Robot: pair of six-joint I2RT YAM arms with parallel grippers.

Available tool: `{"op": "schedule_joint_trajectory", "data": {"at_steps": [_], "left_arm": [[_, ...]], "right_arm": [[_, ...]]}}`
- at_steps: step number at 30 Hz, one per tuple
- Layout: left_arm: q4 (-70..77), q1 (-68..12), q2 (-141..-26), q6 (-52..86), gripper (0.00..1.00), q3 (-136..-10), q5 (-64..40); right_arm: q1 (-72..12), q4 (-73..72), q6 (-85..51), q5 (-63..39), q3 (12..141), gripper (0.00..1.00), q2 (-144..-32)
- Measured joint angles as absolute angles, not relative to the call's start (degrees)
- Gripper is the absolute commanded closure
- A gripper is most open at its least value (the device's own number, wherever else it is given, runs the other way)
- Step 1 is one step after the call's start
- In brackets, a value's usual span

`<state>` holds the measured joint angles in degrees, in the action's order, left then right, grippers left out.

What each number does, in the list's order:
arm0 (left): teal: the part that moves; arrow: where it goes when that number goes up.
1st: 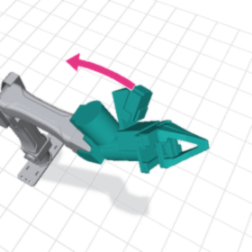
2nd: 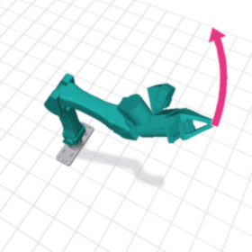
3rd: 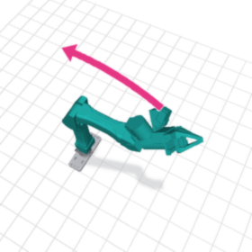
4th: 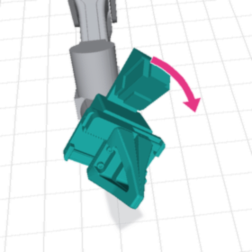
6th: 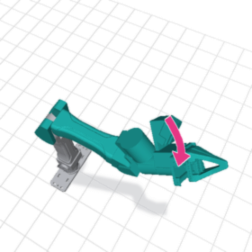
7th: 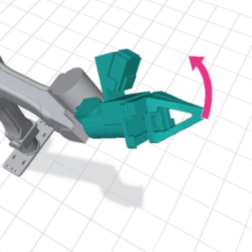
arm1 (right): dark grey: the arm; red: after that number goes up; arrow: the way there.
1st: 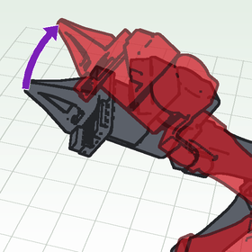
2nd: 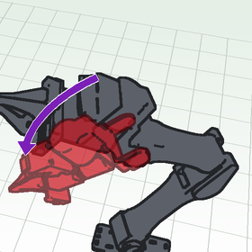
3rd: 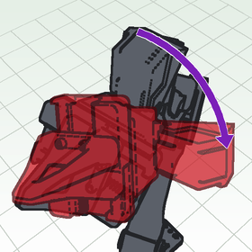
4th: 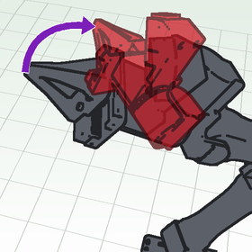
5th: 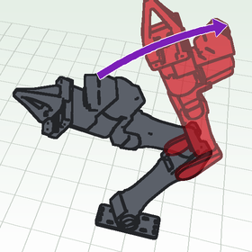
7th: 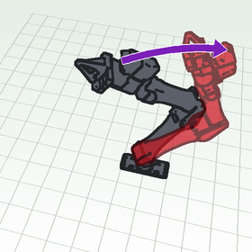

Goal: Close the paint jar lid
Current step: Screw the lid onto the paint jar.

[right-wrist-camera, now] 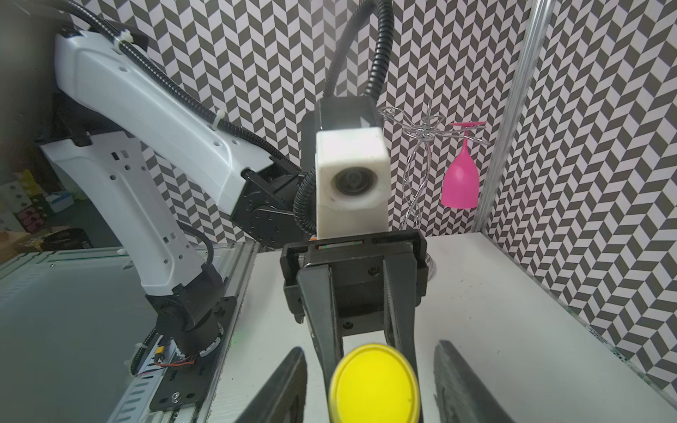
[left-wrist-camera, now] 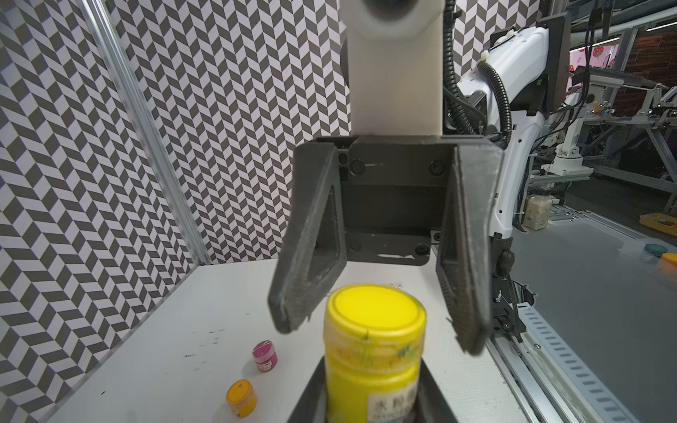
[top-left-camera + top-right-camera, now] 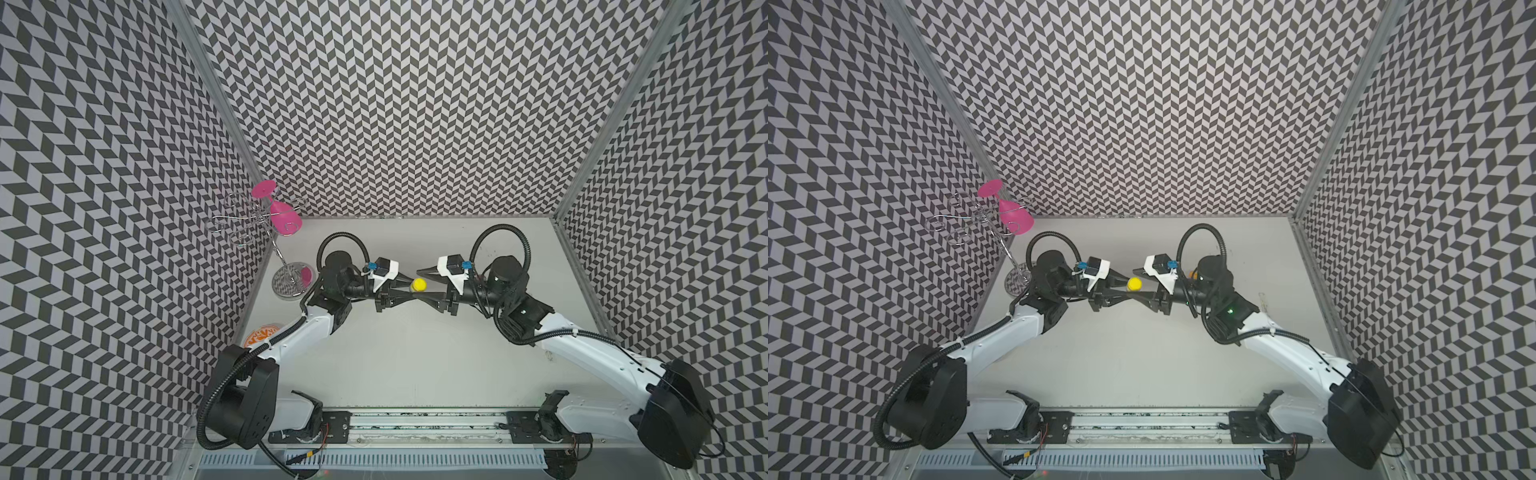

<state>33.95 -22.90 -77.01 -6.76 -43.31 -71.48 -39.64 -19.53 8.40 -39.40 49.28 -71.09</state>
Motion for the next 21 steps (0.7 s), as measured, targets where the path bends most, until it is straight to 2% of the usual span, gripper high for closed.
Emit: {"op": "schedule_joint_trajectory", "data": {"at_steps": [15, 21], "left_arm": [[33.74, -22.85, -77.03, -6.7, 0.73, -43.33, -71.02], [33.54, -22.76, -76.2, -6.83, 0.74, -43.2, -66.76]], "right_arm": [[-40.27, -19.29, 7.97, -36.77, 49.36, 0.72, -71.42], [-40.86, -19.66, 6.98, -32.97, 50.17, 0.83, -72.29]]}}
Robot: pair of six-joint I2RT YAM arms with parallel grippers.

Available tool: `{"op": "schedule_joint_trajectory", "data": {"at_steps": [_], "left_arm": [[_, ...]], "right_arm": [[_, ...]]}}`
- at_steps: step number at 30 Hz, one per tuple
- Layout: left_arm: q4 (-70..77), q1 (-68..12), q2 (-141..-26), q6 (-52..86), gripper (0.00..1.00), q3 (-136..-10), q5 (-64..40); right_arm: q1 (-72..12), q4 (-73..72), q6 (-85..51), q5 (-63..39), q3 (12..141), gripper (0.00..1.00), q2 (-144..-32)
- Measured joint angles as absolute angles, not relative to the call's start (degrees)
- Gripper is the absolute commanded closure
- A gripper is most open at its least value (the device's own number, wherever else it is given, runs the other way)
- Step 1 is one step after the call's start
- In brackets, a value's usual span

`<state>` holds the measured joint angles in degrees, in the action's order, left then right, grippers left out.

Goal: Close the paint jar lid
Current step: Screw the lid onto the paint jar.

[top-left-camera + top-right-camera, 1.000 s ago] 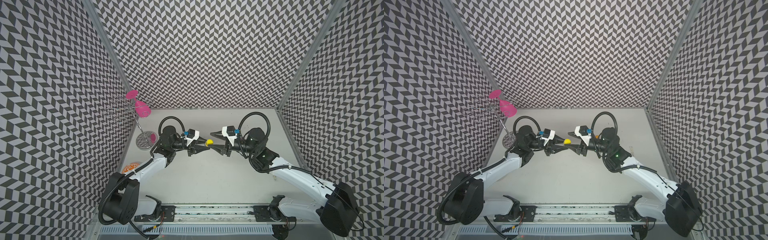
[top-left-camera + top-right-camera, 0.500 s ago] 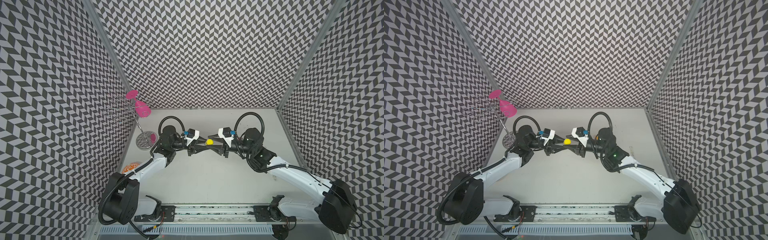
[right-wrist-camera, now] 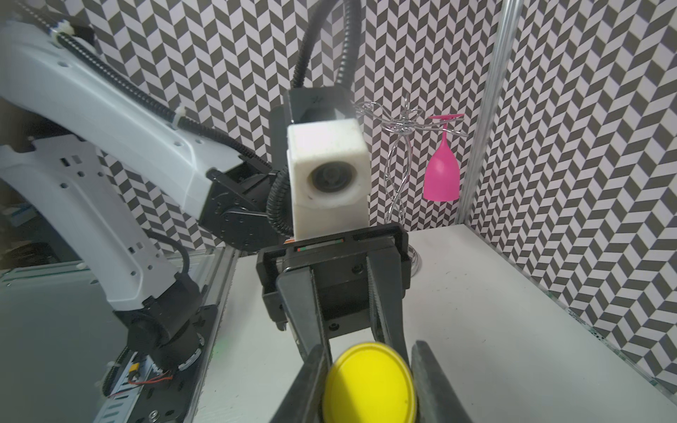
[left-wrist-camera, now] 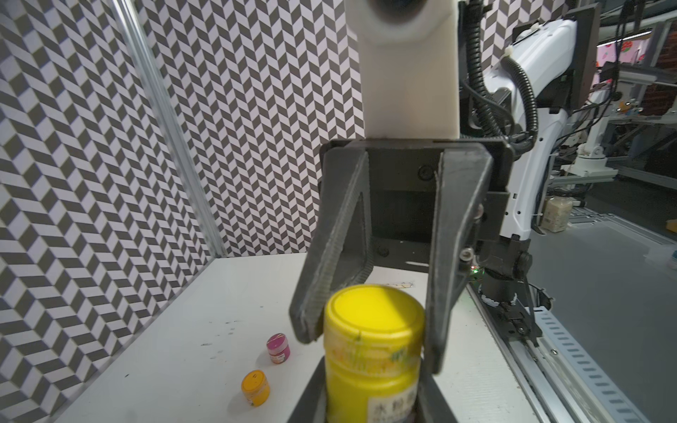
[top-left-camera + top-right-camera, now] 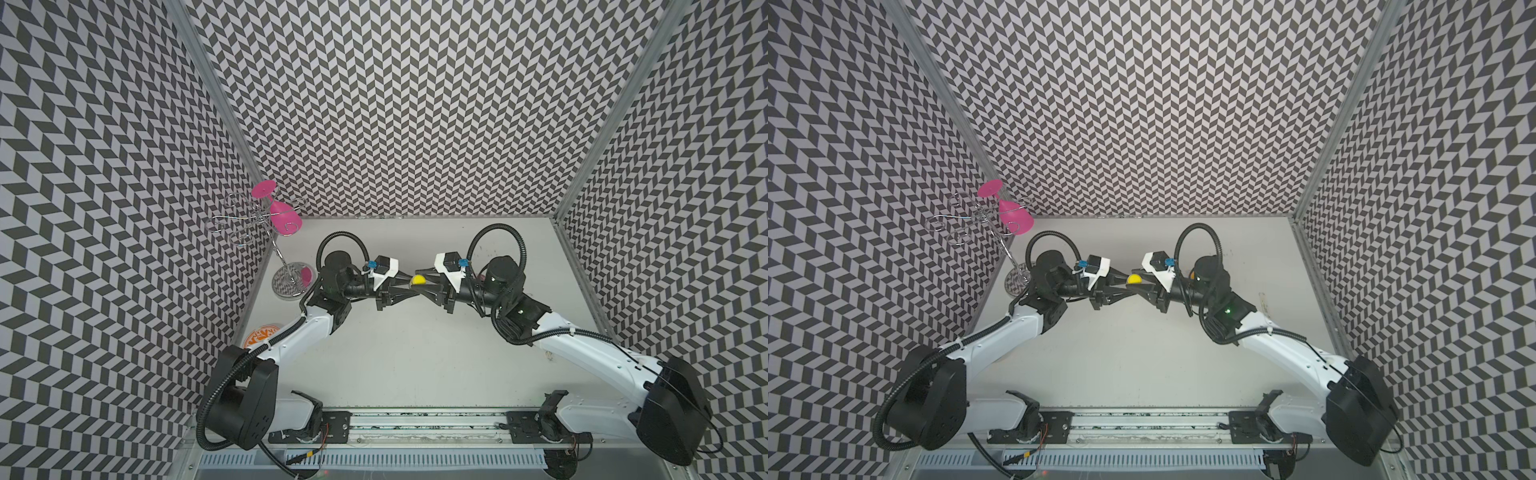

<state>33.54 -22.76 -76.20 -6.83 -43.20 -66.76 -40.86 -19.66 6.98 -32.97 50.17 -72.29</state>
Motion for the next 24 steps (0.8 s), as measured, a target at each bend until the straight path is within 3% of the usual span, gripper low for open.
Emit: {"op": "schedule_joint_trajectory", "data": {"at_steps": [12, 20, 24], "left_arm": [[36.25, -23.62, -63.33, -10.7, 0.74, -33.67, -38.54], [38.11, -23.73, -59.13, -15.46, 0.75, -29.39, -18.52], [38.09, -23.53, -58.35, -17.19, 0.75, -28.25, -13.67]], "right_arm": [[-46.22, -21.32, -0.32, -20.12, 56.31, 1.0, -78.5], [-52.71, -21.21, -11.77, -2.28, 64.97, 1.0, -87.88], [-55.11, -21.82, -16.43, 4.4, 67.09, 1.0, -90.94]]}}
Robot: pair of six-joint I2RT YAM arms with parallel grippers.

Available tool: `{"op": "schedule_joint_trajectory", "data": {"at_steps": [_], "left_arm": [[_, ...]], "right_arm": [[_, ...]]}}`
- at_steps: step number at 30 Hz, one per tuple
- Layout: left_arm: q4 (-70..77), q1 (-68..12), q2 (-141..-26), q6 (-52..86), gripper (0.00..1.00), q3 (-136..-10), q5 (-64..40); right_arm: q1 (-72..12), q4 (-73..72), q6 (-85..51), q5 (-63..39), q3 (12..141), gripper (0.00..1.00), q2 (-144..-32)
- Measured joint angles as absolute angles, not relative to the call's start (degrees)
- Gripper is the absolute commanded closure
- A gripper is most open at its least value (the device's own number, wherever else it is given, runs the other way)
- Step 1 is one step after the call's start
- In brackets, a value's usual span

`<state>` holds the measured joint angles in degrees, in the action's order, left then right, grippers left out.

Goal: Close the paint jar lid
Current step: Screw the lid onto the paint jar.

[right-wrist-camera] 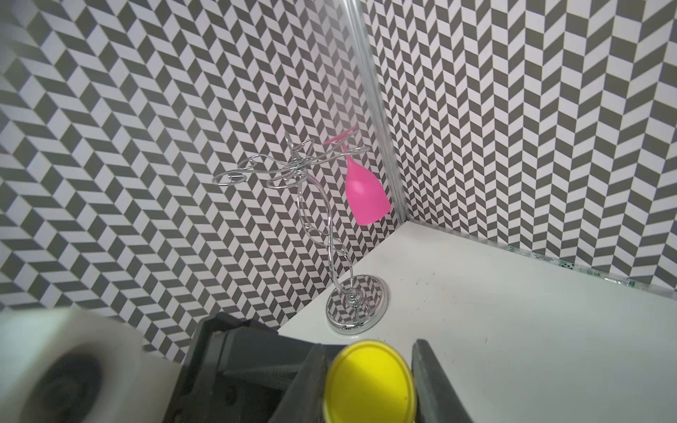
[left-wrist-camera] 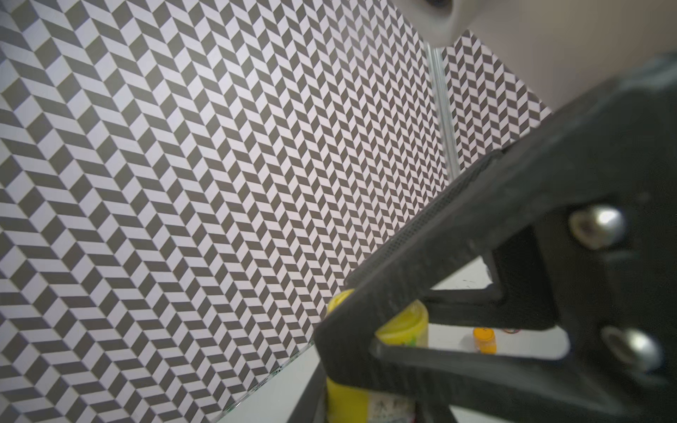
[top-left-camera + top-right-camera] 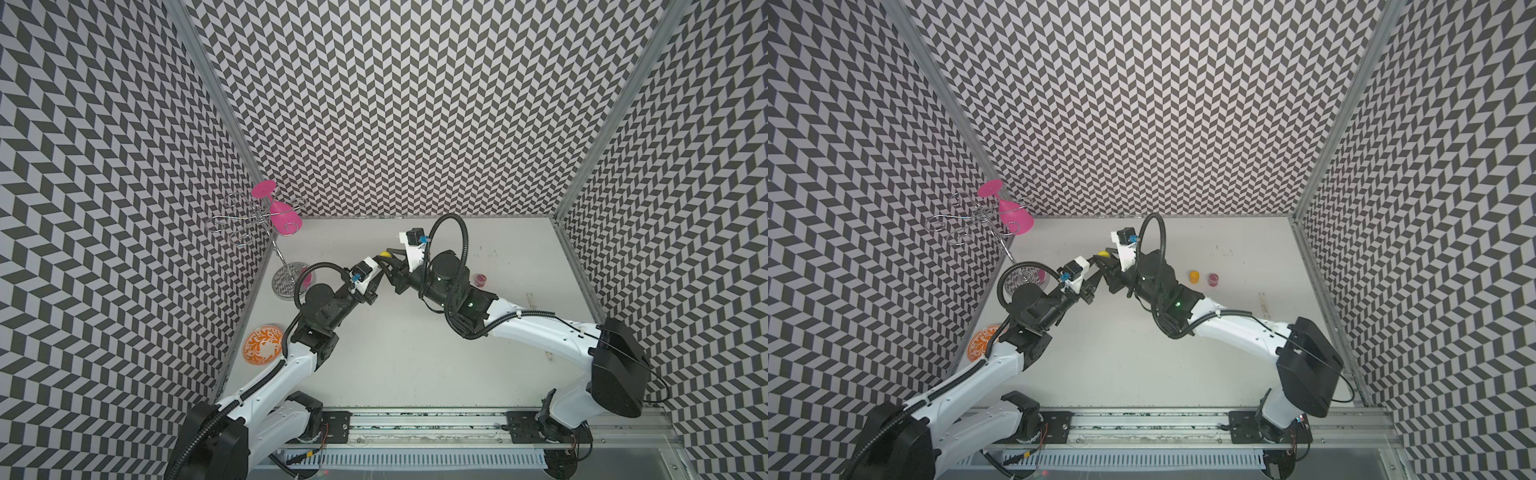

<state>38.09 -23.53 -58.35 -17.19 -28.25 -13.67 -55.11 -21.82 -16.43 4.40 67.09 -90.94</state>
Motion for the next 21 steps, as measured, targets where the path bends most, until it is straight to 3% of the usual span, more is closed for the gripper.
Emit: {"op": "schedule_joint_trajectory", "data": {"at_steps": [2, 4, 6, 9, 14, 21], "left_arm": [[38.09, -23.64, -58.17, -17.89, 0.75, -27.9, -12.51], [38.09, -23.81, -58.15, -18.46, 0.74, -27.81, -12.03], [38.09, -23.88, -58.15, -18.63, 0.75, -27.81, -11.81], [39.2, -22.44, -58.41, -18.31, 0.74, -28.16, -6.0], [41.95, -19.75, -59.22, -16.95, 0.74, -29.85, 0.51], [41.04, -19.7, -62.04, -14.59, 0.74, -32.62, -3.66]], "right_arm": [[-55.68, -21.85, -18.0, 6.13, 67.29, 0.99, -91.37], [-55.99, -21.82, -19.03, 7.25, 67.29, 0.82, -91.44], [-56.16, -21.8, -19.66, 7.92, 67.29, 0.57, -91.42], [-57.23, -19.46, -20.93, 8.05, 64.95, 0.4, -89.8], [-59.61, -13.02, -21.32, 8.67, 57.43, 0.37, -84.4], [-55.55, -10.72, -21.02, 11.6, 47.66, 0.35, -72.47]]}}
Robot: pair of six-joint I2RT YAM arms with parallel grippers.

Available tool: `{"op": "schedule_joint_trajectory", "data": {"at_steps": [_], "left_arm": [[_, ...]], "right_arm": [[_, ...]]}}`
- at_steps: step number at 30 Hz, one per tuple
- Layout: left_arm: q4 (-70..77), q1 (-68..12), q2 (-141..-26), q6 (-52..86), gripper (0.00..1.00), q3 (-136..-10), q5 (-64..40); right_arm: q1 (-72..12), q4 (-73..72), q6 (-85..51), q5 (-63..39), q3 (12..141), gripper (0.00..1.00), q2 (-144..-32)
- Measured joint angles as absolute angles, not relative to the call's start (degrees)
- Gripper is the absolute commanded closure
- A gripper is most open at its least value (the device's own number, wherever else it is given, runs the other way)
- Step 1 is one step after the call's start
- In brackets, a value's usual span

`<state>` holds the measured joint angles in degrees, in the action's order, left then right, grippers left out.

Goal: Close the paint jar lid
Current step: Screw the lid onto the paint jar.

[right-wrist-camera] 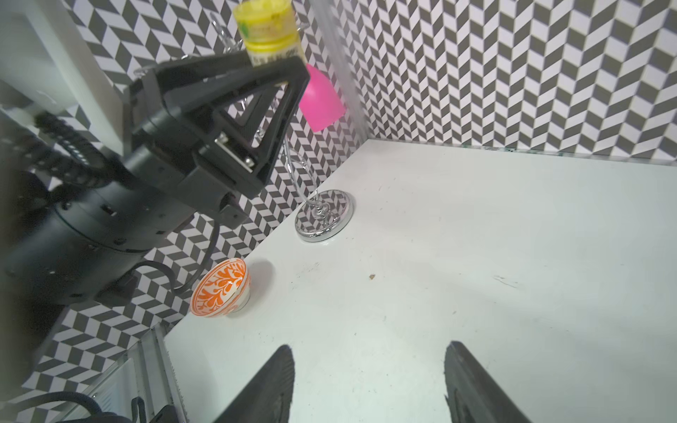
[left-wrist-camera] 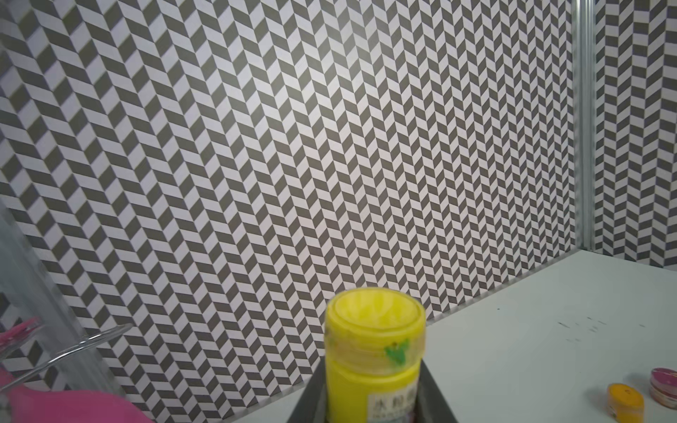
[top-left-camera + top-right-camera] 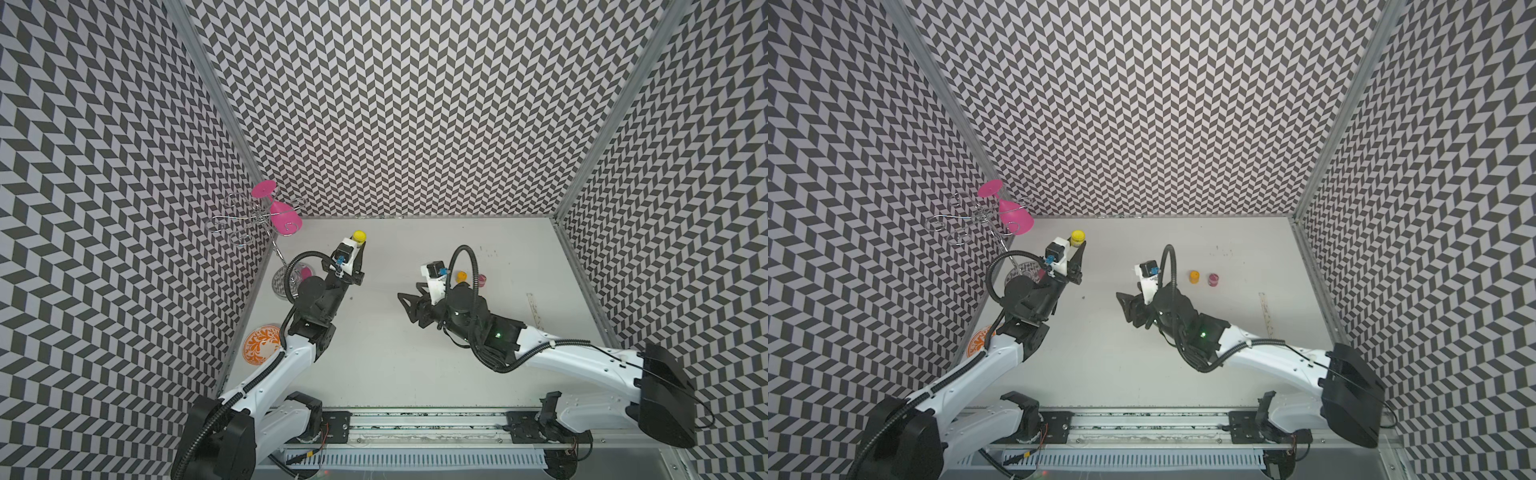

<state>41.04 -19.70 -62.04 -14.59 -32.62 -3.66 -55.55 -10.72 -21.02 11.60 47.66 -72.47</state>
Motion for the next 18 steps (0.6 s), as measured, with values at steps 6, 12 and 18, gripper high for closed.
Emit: {"op": "schedule_joint_trajectory", "data": {"at_steps": [6, 12, 18], "left_arm": [[37.01, -19.4, -67.55, -13.1, 0.73, -37.6, -20.23], [31.81, -19.9, -77.89, -11.92, 0.73, -45.71, -50.41], [26.46, -21.96, -79.37, -13.67, 0.72, -46.0, -65.63]], "right_arm": [[-43.35, -13.08, -16.16, 4.38, 42.81, 0.32, -65.21], [-40.58, -16.95, -2.35, -11.29, 42.65, 0.34, -63.48], [-40.56, -20.86, 7.99, -24.6, 42.81, 0.41, -62.35]]}}
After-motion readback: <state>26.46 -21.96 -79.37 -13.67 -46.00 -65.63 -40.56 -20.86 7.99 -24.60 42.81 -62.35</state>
